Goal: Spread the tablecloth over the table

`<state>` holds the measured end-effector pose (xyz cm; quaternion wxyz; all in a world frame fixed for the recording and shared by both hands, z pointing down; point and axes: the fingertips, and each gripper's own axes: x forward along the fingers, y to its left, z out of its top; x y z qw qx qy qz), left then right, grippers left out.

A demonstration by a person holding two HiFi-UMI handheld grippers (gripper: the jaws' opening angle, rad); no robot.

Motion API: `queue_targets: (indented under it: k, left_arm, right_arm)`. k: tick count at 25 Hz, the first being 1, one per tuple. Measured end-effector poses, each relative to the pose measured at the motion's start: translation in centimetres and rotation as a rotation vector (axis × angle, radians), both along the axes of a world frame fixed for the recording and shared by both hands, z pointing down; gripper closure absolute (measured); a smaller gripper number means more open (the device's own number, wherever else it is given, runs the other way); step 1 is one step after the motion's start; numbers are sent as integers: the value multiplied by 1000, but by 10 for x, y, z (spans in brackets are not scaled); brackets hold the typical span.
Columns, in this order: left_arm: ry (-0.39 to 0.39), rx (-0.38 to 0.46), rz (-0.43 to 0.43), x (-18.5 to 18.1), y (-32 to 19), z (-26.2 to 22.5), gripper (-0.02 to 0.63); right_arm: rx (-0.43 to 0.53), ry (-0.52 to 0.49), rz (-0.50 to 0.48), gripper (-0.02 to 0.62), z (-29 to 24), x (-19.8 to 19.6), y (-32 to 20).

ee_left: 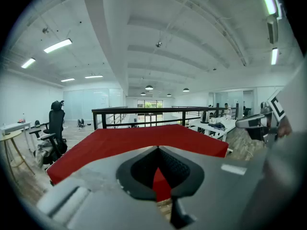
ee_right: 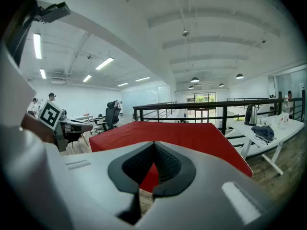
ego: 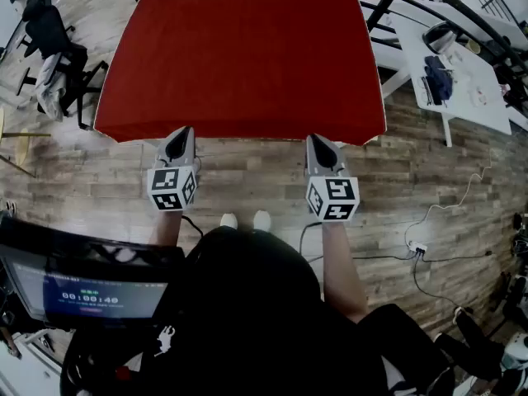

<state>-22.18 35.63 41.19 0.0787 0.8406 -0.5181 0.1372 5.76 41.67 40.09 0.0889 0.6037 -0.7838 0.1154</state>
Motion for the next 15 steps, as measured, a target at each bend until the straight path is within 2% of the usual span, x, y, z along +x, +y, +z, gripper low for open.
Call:
queue_targets:
  k: [8,15]
  left_arm:
    - [15,12,7,-8,9,-7,603]
    - [13,10,25,0,2,-5,603]
  right_arm:
    - [11,13,18,588,-8,-6,11]
    - [14,6,15,588,-8,-5,2]
